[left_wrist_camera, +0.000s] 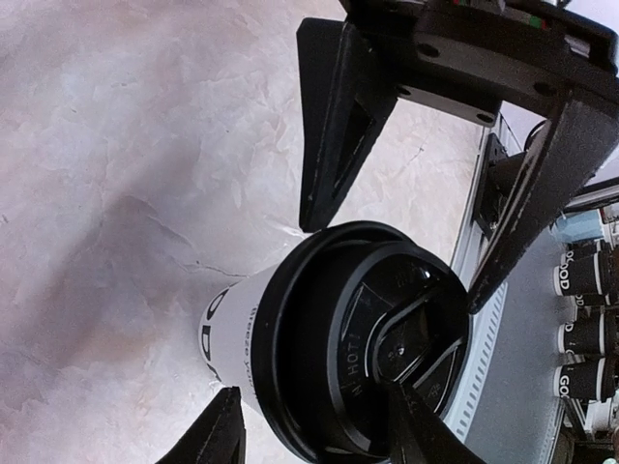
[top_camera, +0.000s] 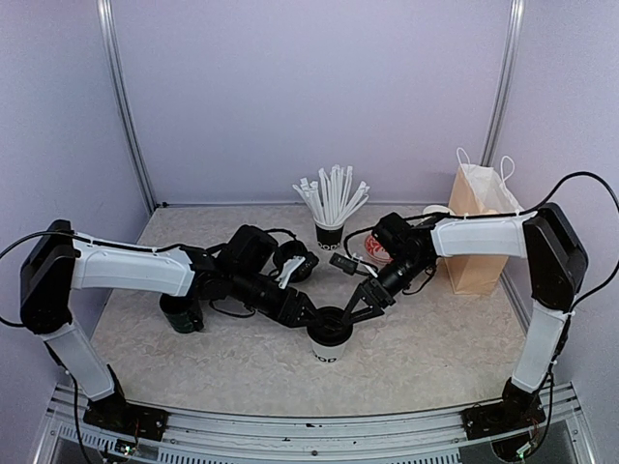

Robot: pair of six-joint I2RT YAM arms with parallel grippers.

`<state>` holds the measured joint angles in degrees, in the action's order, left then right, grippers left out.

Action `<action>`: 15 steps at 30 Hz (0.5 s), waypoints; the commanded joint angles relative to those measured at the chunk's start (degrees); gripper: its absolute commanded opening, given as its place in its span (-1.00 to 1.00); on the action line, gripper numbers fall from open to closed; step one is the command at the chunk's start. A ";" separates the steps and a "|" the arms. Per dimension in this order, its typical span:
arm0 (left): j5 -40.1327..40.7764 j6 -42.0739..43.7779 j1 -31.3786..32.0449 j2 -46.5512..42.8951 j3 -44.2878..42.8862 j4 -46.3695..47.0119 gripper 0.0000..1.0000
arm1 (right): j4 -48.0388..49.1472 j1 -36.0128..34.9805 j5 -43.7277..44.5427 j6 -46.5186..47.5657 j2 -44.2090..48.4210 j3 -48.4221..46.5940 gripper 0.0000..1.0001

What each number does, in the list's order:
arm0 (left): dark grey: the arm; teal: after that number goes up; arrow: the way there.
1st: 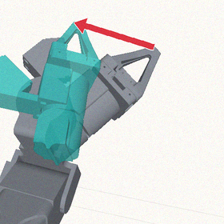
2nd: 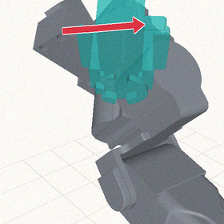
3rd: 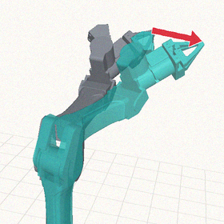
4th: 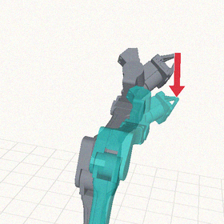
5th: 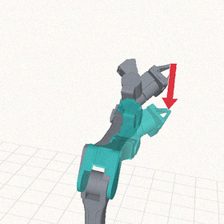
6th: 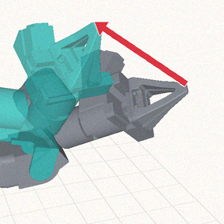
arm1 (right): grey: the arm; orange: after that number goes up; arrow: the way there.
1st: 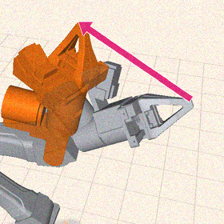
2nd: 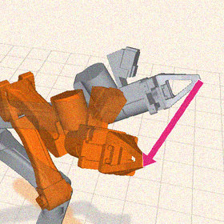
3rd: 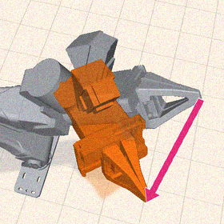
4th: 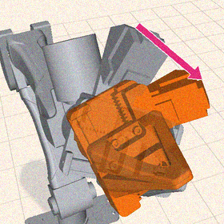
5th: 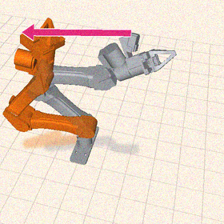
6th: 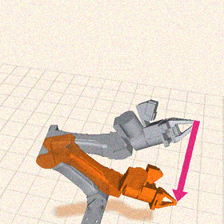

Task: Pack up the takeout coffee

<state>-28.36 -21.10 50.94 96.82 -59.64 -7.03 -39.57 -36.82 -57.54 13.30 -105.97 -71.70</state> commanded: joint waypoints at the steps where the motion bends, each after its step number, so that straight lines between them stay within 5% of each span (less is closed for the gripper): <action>1: 6.91 1.62 0.10 -1.82 -0.99 -5.84 0.01 | -3.96 -0.27 5.13 3.95 1.70 -2.77 0.51; 9: 6.87 0.27 1.09 -6.60 -4.30 -5.21 0.09 | -5.06 -0.21 6.65 4.96 5.81 -2.86 0.67; 15: 9.29 -7.43 -1.01 -8.04 -0.72 -6.14 -0.06 | -3.96 0.95 7.90 3.91 5.07 -0.88 0.46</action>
<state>-21.15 -23.24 51.51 90.26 -62.11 -12.21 -43.38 -36.88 -50.74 17.23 -101.25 -73.41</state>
